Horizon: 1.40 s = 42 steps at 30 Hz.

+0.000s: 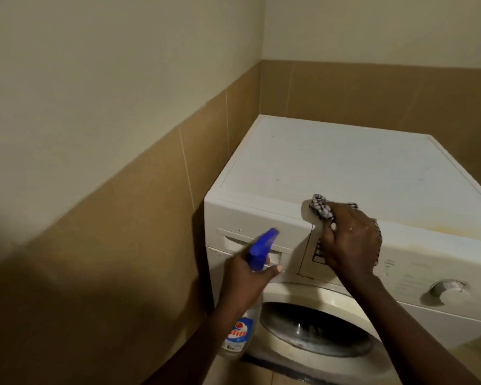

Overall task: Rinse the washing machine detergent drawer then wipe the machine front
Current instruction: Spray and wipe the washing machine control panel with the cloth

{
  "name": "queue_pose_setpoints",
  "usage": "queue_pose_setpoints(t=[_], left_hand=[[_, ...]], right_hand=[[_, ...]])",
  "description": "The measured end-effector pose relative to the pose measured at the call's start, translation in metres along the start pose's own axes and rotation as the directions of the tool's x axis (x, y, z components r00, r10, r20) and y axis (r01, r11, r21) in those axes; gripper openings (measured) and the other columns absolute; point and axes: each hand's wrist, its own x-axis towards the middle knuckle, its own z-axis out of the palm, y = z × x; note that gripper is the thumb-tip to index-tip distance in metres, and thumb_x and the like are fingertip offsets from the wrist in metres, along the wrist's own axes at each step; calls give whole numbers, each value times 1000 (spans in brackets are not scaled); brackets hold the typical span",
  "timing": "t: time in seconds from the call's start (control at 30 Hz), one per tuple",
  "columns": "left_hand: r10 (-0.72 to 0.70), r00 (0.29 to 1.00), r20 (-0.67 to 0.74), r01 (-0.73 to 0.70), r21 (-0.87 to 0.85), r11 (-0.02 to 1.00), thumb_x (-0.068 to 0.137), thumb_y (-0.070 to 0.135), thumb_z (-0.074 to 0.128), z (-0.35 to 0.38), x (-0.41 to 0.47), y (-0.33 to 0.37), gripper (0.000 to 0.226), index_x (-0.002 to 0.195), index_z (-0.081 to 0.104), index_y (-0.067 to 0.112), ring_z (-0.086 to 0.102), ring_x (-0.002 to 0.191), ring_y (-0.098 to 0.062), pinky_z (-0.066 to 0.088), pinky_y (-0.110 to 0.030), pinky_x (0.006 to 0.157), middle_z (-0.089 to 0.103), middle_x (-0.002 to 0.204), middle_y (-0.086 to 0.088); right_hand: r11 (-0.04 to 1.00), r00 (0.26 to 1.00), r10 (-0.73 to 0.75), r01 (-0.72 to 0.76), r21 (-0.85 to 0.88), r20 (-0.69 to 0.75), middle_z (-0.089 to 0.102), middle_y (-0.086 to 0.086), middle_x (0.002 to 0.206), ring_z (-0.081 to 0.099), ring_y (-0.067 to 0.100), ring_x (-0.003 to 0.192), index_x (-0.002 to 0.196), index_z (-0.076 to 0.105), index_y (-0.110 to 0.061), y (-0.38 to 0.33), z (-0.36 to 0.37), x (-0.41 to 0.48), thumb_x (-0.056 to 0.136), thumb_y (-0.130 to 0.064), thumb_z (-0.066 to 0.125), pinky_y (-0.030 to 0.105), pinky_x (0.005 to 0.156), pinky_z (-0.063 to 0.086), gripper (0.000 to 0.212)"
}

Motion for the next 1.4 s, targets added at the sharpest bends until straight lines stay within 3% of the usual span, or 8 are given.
queue_pose_setpoints(t=[0.23, 0.4, 0.53, 0.8, 1.0, 1.17, 1.27, 1.4], left_hand=[[226, 973, 43, -223, -68, 972, 71, 30, 86, 34, 9, -69, 28, 88, 64, 27, 69, 78, -13, 57, -27, 76, 70, 86, 5], [236, 970, -65, -243, -129, 962, 76, 22, 82, 21, 9, -121, 23, 89, 63, 20, 68, 74, -13, 53, -22, 66, 68, 80, -2], [260, 953, -154, -284, -161, 945, 80, 22, 78, -12, 19, -124, 23, 97, 65, 14, 67, 71, -13, 50, -24, 62, 68, 82, -4], [323, 918, -231, -349, -79, 934, 75, 26, 82, -60, 34, -81, 31, 99, 65, 19, 70, 72, -16, 48, -23, 57, 72, 90, -8], [301, 910, -284, -345, -118, 931, 76, 22, 82, -66, 29, -81, 54, 124, 59, 14, 70, 70, -10, 51, -22, 60, 71, 105, -8], [254, 920, -298, -288, -78, 954, 75, 27, 81, -79, 29, -89, 29, 100, 67, 21, 73, 72, -18, 59, -49, 82, 76, 82, -1], [251, 917, -309, -287, -79, 955, 77, 26, 79, -82, 29, -91, 24, 96, 65, 23, 73, 73, -19, 58, -49, 84, 75, 79, -1], [223, 921, -319, -266, -100, 959, 80, 22, 76, -83, 24, -93, 22, 97, 62, 24, 71, 79, -21, 58, -46, 84, 73, 86, -3]], right_hand=[[988, 945, -127, 149, 49, -300, 69, 4, 92, 58, 31, 82, 100, 66, -18, 11, 22, -17, 71, -16, 50, 36, 70, 40, 33], [958, 867, -187, 264, 109, -462, 67, 5, 112, 55, 31, 106, 111, 64, -12, 15, 53, -50, 65, -9, 49, 38, 93, 37, 49], [953, 880, -252, 297, 52, -403, 56, 6, 133, 44, 31, 123, 117, 64, -13, 1, 84, -86, 63, -8, 55, 39, 105, 32, 54], [865, 843, -496, 501, -29, -207, 51, 5, 142, 41, 27, 134, 128, 59, -15, -48, 100, -64, 73, -10, 59, 44, 114, 29, 55], [813, 808, -583, 579, -67, -85, 42, 7, 149, 34, 23, 141, 140, 48, -15, -82, 121, -59, 80, -20, 55, 39, 118, 20, 60], [727, 732, -682, 678, -110, 6, 49, 4, 144, 39, 19, 138, 134, 54, -17, -65, 139, -84, 74, -18, 67, 40, 116, 26, 62], [719, 723, -691, 683, -126, -26, 51, 4, 143, 41, 20, 137, 133, 56, -17, -88, 132, -63, 75, -19, 67, 40, 114, 25, 60], [798, 796, -602, 598, -76, -66, 49, 6, 144, 40, 23, 137, 134, 55, -15, -121, 127, -43, 77, -14, 62, 38, 115, 21, 57]])
